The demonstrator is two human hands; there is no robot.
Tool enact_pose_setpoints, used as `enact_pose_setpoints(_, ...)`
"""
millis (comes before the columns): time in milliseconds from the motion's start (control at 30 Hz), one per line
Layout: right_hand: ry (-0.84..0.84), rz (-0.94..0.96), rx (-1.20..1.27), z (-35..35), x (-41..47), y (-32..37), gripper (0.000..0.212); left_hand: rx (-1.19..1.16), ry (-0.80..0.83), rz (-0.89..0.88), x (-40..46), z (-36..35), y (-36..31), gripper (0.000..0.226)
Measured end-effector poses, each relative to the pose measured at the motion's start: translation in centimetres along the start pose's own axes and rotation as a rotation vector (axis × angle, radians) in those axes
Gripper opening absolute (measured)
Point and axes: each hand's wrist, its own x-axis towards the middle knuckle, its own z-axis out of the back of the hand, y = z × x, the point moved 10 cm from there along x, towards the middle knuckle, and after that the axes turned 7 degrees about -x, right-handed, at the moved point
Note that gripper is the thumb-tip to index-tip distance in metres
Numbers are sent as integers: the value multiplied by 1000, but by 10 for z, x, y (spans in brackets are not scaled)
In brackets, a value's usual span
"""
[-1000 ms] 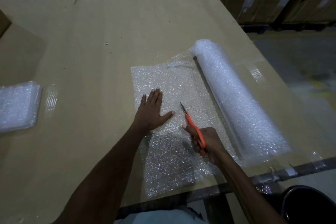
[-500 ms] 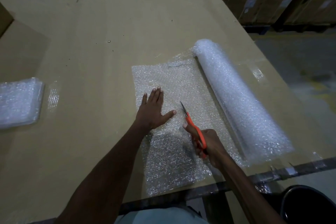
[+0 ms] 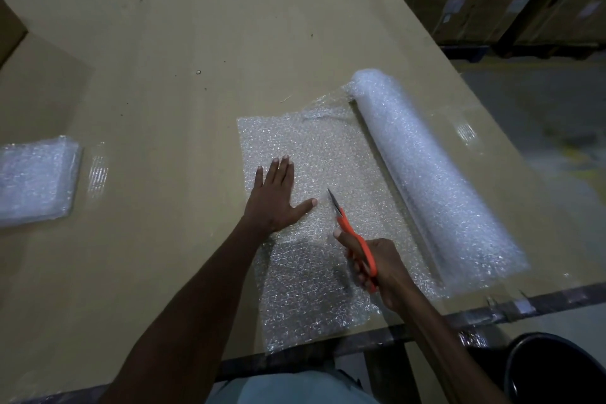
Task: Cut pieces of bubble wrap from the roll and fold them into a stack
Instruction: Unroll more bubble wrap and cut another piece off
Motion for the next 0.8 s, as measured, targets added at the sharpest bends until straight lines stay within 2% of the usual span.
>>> enact_pose_setpoints(467, 21, 45, -21, -1, 9, 10, 52, 14, 2, 10, -1, -1, 1, 108)
enact_pose_setpoints(800, -46, 80, -30, -2, 27, 20, 50, -2, 10, 9, -3, -2, 2, 107)
